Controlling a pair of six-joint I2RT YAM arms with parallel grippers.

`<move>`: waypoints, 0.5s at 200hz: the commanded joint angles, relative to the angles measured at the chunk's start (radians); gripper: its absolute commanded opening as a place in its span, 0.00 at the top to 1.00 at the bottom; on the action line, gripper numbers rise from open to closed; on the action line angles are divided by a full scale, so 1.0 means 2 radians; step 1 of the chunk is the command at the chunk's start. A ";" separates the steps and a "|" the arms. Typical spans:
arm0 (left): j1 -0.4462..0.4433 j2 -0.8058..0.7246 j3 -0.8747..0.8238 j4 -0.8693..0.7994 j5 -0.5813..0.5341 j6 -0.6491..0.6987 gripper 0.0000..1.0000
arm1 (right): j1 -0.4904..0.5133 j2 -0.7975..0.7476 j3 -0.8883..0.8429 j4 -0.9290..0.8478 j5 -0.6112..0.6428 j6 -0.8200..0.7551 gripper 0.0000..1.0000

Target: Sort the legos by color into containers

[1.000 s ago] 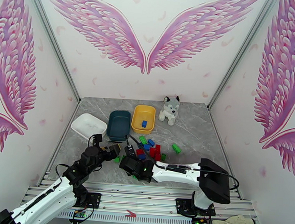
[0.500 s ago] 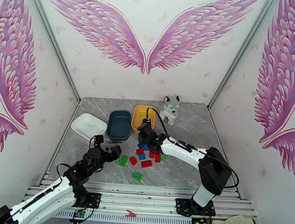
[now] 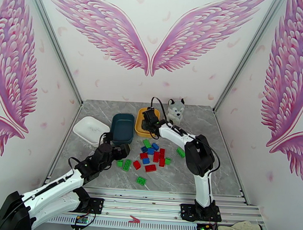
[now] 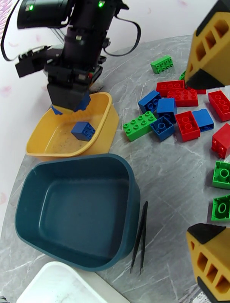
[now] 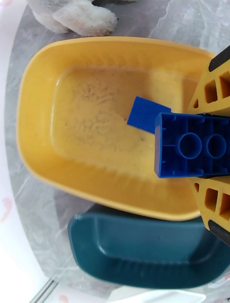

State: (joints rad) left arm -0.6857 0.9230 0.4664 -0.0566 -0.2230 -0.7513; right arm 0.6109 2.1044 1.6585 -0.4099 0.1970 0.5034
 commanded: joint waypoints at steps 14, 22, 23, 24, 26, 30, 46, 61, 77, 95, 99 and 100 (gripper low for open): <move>-0.026 -0.026 -0.010 0.016 -0.015 -0.002 0.01 | -0.007 0.031 0.043 -0.030 -0.020 -0.020 0.39; -0.029 -0.034 -0.014 0.013 -0.016 -0.003 0.01 | -0.006 0.030 0.043 -0.030 -0.022 -0.023 0.35; -0.029 -0.034 -0.014 0.013 -0.016 -0.003 0.01 | -0.006 0.030 0.043 -0.030 -0.023 -0.023 0.34; -0.030 -0.035 -0.015 0.012 -0.017 -0.003 0.01 | -0.006 0.030 0.042 -0.030 -0.023 -0.023 0.34; -0.030 -0.037 -0.015 0.011 -0.017 -0.004 0.01 | -0.006 0.029 0.042 -0.030 -0.024 -0.023 0.33; -0.031 -0.042 -0.016 0.009 -0.017 -0.004 0.01 | -0.006 0.027 0.042 -0.031 -0.027 -0.024 0.32; -0.035 -0.054 -0.017 0.004 -0.019 -0.001 0.01 | -0.005 0.006 0.027 -0.029 -0.031 -0.023 0.30; -0.036 -0.056 -0.016 0.001 -0.022 0.007 0.01 | -0.004 -0.028 -0.007 -0.013 -0.033 -0.024 0.30; -0.036 -0.049 -0.015 0.002 -0.029 0.014 0.01 | 0.000 -0.075 -0.057 0.003 -0.030 -0.023 0.30; -0.036 -0.033 -0.005 0.002 -0.022 0.023 0.01 | 0.008 -0.133 -0.123 0.017 -0.033 -0.022 0.31; -0.036 -0.028 -0.002 0.001 -0.020 0.026 0.01 | 0.010 -0.149 -0.138 0.021 -0.037 -0.022 0.31; -0.036 -0.027 -0.001 0.001 -0.020 0.027 0.01 | 0.010 -0.153 -0.141 0.022 -0.038 -0.022 0.31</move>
State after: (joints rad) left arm -0.7532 0.8326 0.4446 -0.0444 -0.2584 -0.7383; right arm 0.6083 1.9820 1.5043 -0.4179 0.1406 0.4698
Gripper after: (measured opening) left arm 0.987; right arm 0.695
